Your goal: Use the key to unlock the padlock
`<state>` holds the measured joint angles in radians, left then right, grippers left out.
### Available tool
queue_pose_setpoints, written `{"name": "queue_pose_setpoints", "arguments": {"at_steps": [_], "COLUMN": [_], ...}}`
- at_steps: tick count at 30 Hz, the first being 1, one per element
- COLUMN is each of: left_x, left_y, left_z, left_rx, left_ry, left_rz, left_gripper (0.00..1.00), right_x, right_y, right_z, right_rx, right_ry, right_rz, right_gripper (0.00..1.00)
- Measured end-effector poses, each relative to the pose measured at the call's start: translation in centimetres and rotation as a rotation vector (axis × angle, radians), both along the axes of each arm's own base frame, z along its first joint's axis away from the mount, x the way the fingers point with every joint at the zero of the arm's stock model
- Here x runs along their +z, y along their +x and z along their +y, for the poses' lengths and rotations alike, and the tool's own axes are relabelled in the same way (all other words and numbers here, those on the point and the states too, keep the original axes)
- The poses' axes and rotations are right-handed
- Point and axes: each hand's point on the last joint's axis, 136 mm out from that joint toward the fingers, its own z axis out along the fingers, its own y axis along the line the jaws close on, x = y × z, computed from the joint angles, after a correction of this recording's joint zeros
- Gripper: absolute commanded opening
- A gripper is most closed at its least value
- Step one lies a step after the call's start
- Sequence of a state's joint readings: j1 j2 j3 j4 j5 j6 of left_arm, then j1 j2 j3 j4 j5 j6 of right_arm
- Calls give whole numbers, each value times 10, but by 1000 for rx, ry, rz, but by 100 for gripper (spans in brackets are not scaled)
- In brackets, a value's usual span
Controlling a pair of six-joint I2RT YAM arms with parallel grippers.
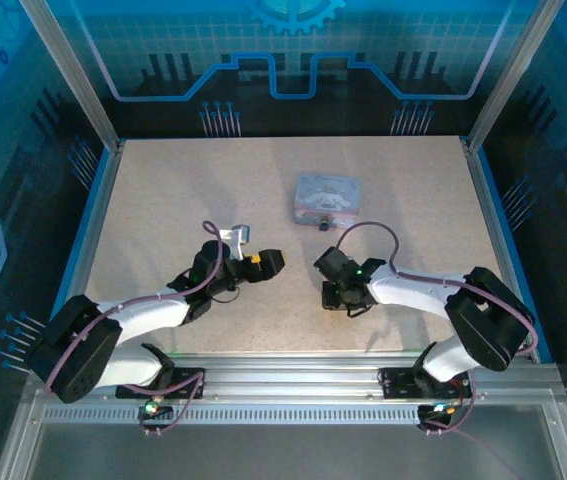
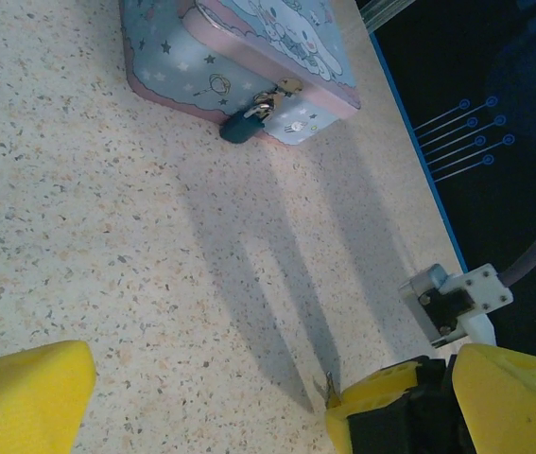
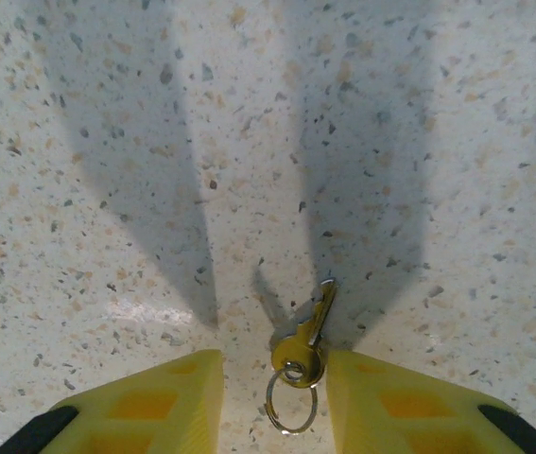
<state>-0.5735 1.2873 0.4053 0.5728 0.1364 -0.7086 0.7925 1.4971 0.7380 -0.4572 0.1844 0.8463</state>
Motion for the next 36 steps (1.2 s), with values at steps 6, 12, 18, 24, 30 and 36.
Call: {"name": "queue_pose_setpoints", "arguments": {"at_steps": [6, 12, 18, 24, 30, 36], "left_x": [5, 8, 8, 7, 9, 15], "left_y": [0, -1, -2, -3, -3, -3], "left_z": [0, 1, 1, 2, 4, 5], "left_rx": [0, -1, 0, 0, 7, 10], "left_ry": [-6, -8, -6, -3, 0, -8], "left_rz": [-11, -18, -15, -10, -13, -27], "left_gripper": [99, 99, 99, 99, 99, 99], "right_x": [-1, -2, -3, -2, -1, 0], "right_y": [0, -1, 0, 1, 7, 10], "right_z": [-2, -4, -7, -10, -12, -21], "right_rx": [2, 0, -8, -16, -21, -24], "right_ry": [-22, -34, -31, 4, 50, 89], "right_rz": [2, 0, -2, -9, -31, -75], "right_gripper": [29, 24, 19, 13, 6, 0]}}
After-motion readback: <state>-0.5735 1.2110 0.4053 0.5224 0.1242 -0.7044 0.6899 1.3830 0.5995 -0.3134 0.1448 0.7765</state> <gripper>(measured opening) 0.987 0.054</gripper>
